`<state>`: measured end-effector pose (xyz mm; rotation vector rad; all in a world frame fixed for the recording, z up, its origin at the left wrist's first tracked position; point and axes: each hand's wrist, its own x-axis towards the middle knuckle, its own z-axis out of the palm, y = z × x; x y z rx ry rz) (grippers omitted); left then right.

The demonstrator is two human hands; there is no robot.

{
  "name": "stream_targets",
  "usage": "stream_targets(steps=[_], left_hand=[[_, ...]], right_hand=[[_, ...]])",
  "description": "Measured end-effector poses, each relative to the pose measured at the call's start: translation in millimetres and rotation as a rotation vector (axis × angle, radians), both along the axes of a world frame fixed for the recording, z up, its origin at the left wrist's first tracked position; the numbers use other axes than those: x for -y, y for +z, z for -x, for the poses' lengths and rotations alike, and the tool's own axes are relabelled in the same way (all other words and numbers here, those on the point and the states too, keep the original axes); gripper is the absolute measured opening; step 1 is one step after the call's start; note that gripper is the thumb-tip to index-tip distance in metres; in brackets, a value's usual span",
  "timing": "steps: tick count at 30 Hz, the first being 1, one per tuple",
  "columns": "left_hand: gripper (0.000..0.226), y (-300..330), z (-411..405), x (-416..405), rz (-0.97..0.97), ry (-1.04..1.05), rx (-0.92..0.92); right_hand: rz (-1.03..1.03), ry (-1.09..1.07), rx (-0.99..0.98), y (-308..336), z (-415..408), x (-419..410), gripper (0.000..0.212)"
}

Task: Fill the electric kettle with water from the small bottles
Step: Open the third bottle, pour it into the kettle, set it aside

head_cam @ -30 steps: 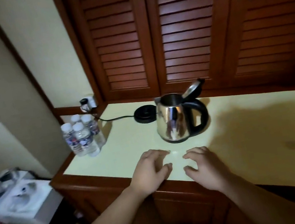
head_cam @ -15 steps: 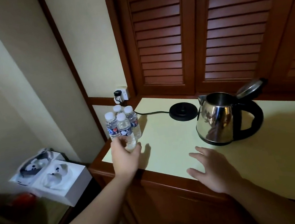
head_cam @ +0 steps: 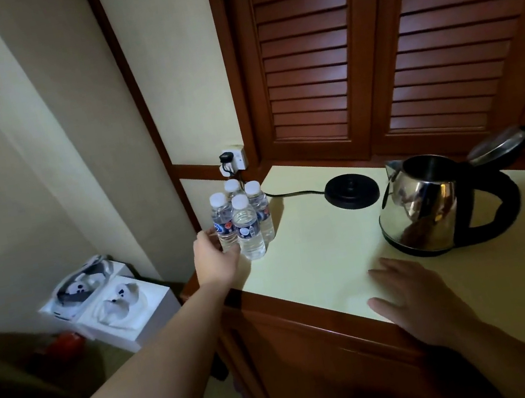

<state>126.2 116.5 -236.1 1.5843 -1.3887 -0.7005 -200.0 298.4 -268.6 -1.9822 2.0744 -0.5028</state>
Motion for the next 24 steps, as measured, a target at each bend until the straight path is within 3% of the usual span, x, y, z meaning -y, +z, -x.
stream_targets(steps=[4, 9, 24], left_hand=[[0.047, 2, -5, 6, -0.04, -0.109, 0.044], [0.052, -2, -14, 16, -0.048, -0.151, 0.067], [0.043, -18, -31, -19, -0.017, -0.257, -0.07]], right_hand=[[-0.003, -0.017, 0.021, 2, 0, -1, 0.062], [0.015, -0.017, 0.046, 1, 0, -3, 0.061], [-0.002, -0.056, 0.15, -5, 6, -2, 0.056]])
